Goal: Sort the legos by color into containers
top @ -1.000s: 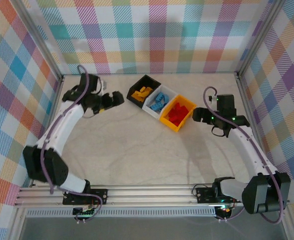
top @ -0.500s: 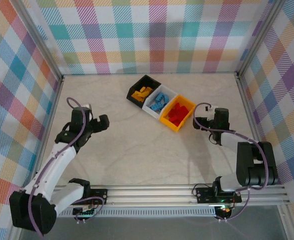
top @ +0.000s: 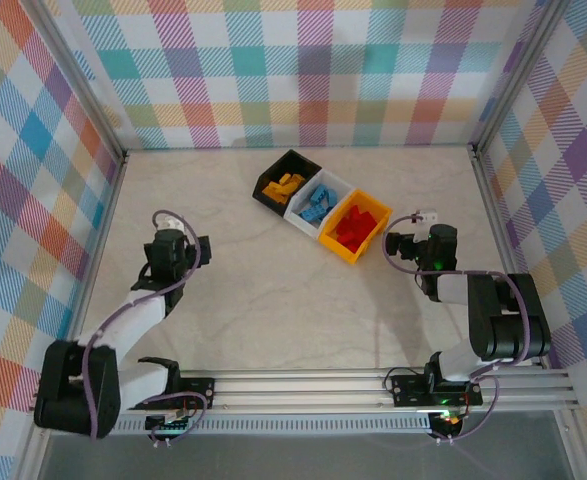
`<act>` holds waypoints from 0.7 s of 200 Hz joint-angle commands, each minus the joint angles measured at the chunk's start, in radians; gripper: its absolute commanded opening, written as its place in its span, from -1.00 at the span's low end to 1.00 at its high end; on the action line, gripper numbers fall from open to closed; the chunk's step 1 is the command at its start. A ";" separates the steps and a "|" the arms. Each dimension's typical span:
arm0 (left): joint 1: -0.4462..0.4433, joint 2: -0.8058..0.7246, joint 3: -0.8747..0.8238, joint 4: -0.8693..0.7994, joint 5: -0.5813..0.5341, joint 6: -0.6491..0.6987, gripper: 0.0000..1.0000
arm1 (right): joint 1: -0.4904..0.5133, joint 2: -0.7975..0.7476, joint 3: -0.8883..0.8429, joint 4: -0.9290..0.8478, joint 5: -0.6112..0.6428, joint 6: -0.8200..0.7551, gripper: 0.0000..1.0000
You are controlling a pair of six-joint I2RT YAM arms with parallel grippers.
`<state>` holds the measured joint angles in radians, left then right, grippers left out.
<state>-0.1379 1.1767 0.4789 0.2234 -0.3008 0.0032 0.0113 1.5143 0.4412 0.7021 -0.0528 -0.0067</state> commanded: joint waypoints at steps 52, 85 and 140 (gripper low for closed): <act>0.025 0.282 0.031 0.320 0.155 0.077 1.00 | -0.010 0.010 -0.007 0.078 0.013 0.016 0.99; 0.026 0.336 -0.014 0.458 0.194 0.076 1.00 | -0.010 0.010 -0.006 0.076 0.011 0.017 0.99; 0.056 0.386 -0.069 0.600 0.245 0.058 1.00 | -0.011 0.014 -0.018 0.097 -0.010 0.007 0.99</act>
<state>-0.0959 1.5436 0.4297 0.7166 -0.0940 0.0681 0.0059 1.5162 0.4412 0.7319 -0.0406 -0.0036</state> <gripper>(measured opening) 0.999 0.996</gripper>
